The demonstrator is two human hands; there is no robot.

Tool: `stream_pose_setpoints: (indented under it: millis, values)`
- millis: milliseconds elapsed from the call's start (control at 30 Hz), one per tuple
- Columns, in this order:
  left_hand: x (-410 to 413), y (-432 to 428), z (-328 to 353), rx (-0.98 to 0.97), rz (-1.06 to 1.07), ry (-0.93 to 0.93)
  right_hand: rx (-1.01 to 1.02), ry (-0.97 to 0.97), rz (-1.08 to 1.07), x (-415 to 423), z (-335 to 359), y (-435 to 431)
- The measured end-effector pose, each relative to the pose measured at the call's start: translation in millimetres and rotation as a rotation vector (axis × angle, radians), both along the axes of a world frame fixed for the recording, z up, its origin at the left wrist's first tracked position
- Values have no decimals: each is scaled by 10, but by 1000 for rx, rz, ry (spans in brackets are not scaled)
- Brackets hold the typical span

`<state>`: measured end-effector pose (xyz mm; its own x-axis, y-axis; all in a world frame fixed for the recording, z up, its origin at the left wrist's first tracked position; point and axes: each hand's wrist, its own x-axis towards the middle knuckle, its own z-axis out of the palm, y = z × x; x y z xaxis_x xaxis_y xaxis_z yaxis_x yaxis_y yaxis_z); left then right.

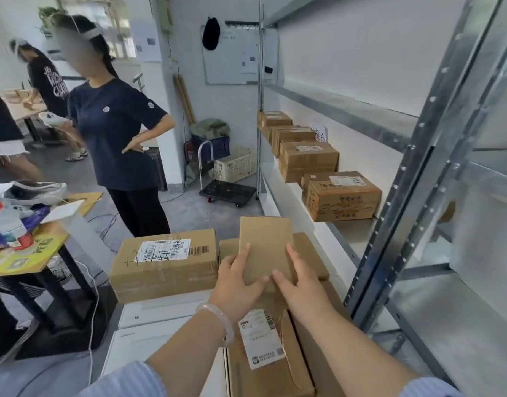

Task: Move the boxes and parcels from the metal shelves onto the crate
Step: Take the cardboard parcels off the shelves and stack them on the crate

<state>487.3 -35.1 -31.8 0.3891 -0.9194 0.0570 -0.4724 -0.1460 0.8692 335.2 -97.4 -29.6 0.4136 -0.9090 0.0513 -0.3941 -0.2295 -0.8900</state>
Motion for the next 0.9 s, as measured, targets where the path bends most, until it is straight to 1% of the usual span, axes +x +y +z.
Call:
stream_pose_setpoints:
  millis: [67, 200, 300, 367, 467, 567, 633, 900]
  values:
    - [130, -84, -39, -2, -5, -13, 9, 24, -2, 137, -17, -148]
    - [288, -218, -133, 13, 50, -50, 12, 83, 22, 332, -77, -418]
    - [377, -311, -169, 44, 97, -56, 35, 102, 64, 437, -139, -566]
    - [422, -365, -201, 77, 133, -92, 55, 118, 102, 496, -176, -661]
    - [475, -436, -259, 139, 197, -196, 84, 128, 140, 571, -227, -769]
    - [492, -484, -316, 185, 262, -411, 80, 146, 165, 620, -274, -855]
    - [481, -505, -355, 200, 303, -486, 82, 152, 184, 642, -298, -899]
    - [489, -506, -430, 286, 350, -515, 122, 149, 262, 691, -378, -946]
